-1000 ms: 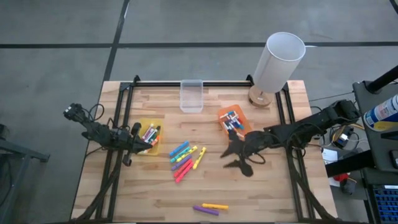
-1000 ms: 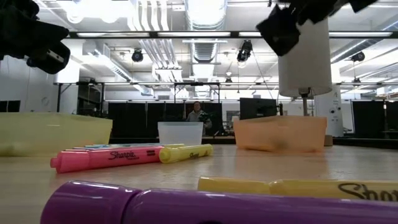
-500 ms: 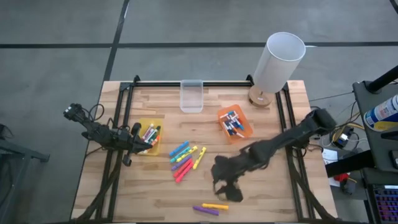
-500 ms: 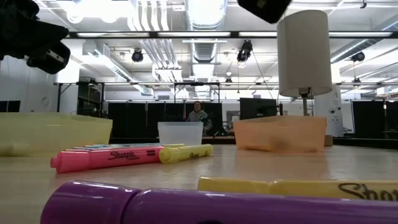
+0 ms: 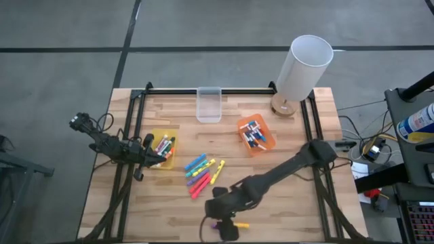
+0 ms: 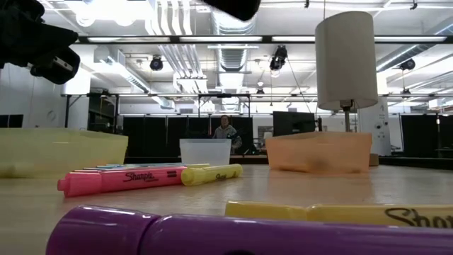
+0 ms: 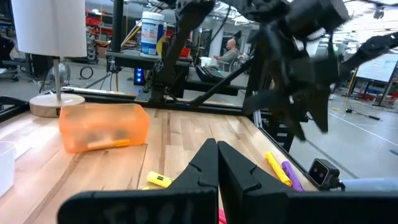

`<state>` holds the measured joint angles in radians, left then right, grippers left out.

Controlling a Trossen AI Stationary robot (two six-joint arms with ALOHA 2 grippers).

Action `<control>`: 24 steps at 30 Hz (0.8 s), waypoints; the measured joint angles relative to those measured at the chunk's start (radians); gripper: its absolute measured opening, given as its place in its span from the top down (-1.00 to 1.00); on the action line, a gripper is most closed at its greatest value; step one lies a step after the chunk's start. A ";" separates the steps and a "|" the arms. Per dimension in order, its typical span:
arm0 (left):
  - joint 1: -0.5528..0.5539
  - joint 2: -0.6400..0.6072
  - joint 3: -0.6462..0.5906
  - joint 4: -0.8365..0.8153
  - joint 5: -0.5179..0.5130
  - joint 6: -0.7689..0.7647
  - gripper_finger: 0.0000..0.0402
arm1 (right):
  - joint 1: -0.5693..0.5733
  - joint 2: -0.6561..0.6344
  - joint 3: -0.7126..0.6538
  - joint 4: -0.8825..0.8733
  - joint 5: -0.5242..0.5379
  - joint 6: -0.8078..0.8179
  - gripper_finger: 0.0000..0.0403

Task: Pick & Place Markers
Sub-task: Put the purple highlighter into the transparent bin

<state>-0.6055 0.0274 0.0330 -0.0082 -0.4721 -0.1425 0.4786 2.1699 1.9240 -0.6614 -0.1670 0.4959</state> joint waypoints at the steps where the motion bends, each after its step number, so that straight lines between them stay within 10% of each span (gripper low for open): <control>1: 0.000 0.000 0.000 0.000 0.000 0.000 1.00 | 0.001 0.030 0.037 -0.032 0.002 0.010 -0.04; 14: 0.000 0.001 0.000 0.001 0.000 0.000 1.00 | 0.008 0.364 0.432 -0.301 0.028 0.139 -0.04; 24: 0.000 0.008 0.000 0.001 0.000 0.000 1.00 | 0.043 0.398 0.422 -0.333 0.114 0.133 -0.04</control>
<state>-0.6055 0.0353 0.0330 -0.0074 -0.4721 -0.1421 0.5212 2.5683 2.3463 -0.9944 -0.0531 0.6285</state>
